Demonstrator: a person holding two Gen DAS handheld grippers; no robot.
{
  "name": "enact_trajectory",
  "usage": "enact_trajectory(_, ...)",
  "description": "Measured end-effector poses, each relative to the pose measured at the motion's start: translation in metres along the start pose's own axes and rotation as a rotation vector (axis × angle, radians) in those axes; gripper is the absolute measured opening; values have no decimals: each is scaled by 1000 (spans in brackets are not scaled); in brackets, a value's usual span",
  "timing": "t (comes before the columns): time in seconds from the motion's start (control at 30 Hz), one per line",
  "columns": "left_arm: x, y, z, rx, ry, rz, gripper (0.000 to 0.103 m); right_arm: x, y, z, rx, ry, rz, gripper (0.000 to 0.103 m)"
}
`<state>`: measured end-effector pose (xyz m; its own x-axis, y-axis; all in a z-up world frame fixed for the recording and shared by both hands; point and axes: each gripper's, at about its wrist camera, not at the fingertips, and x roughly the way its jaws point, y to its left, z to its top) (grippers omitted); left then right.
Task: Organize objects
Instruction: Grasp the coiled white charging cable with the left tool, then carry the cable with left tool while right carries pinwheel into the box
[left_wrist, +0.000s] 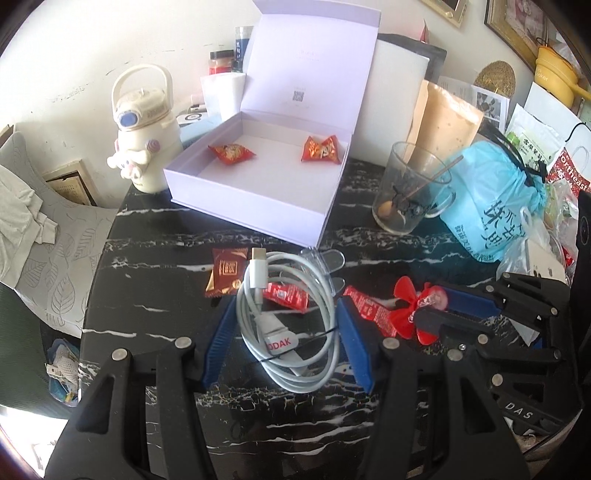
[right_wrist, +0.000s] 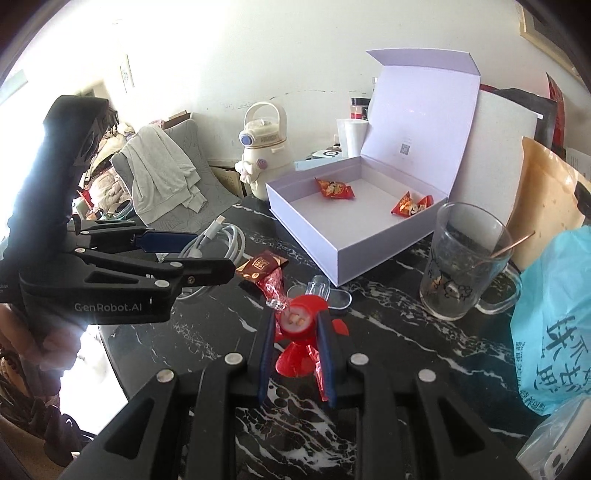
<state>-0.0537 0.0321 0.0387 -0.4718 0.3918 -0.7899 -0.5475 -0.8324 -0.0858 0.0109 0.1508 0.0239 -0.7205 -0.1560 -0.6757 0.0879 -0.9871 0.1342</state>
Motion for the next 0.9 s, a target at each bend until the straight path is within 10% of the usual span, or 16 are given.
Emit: enact_trajectory(0.9, 36, 27, 87, 56, -29, 23, 54, 53, -42, 84, 24, -34, -34, 22)
